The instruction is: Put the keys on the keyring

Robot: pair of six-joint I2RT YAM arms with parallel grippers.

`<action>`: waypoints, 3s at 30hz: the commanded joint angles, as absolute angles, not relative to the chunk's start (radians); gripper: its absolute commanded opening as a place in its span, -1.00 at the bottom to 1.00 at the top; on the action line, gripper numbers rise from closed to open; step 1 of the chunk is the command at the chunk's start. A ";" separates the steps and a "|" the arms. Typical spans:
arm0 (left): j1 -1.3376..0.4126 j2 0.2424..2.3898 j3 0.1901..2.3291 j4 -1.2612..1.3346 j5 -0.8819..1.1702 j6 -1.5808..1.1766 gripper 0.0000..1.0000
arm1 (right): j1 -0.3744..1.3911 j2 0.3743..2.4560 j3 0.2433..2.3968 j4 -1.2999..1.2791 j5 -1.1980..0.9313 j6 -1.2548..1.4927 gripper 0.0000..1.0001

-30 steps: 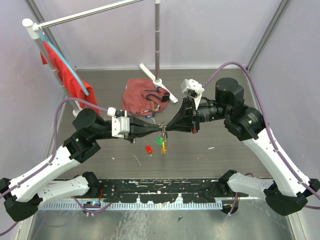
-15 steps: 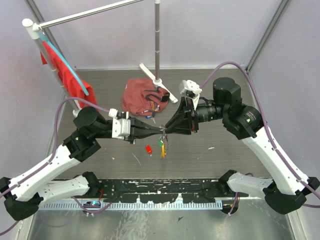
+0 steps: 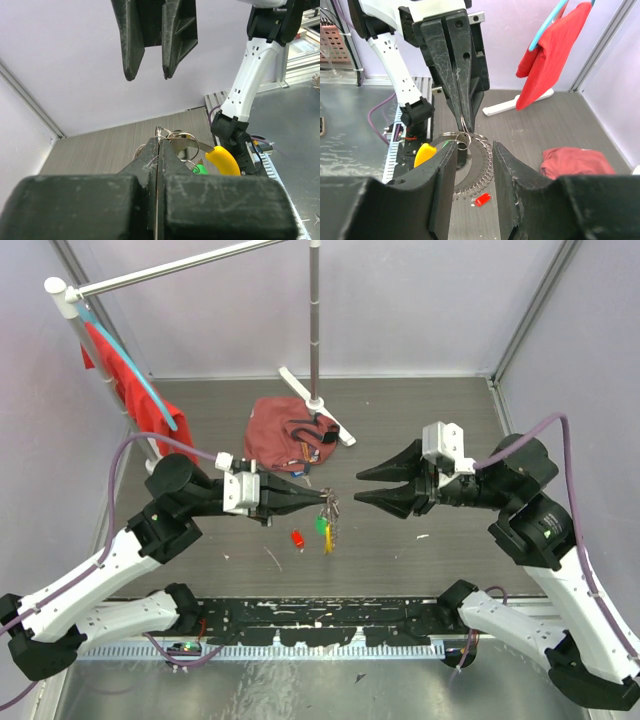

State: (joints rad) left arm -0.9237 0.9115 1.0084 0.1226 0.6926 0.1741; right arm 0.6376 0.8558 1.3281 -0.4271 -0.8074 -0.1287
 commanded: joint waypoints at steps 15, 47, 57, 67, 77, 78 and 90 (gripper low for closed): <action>-0.926 0.971 1.060 0.241 0.672 0.107 -1.00 | 0.635 0.925 1.327 -0.343 -0.876 -0.192 -0.33; -0.925 0.968 1.057 0.245 0.660 0.110 -1.00 | 0.635 0.954 1.338 -0.415 -0.928 -0.205 -0.46; -0.925 0.987 1.073 0.232 0.690 0.104 -1.00 | 0.634 0.965 1.337 -0.400 -0.943 -0.184 -0.50; -0.927 0.995 1.085 0.204 0.695 0.101 -1.00 | 0.635 0.964 1.341 -0.401 -0.946 -0.186 -0.45; -0.926 1.004 1.095 0.186 0.705 0.091 -1.00 | 0.635 0.961 1.345 -0.400 -0.963 -0.183 -0.67; -0.926 1.006 1.101 0.180 0.711 0.091 -1.00 | 0.635 0.964 1.346 -0.402 -0.968 -0.183 -0.70; -0.926 1.005 1.134 0.089 0.700 0.110 -0.76 | 0.635 0.986 1.395 -0.493 -0.973 -0.227 -0.99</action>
State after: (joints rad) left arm -0.9234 1.0050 1.0832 0.1081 0.6979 0.0868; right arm 0.6300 0.9676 1.3426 -0.4656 -0.9680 -0.2089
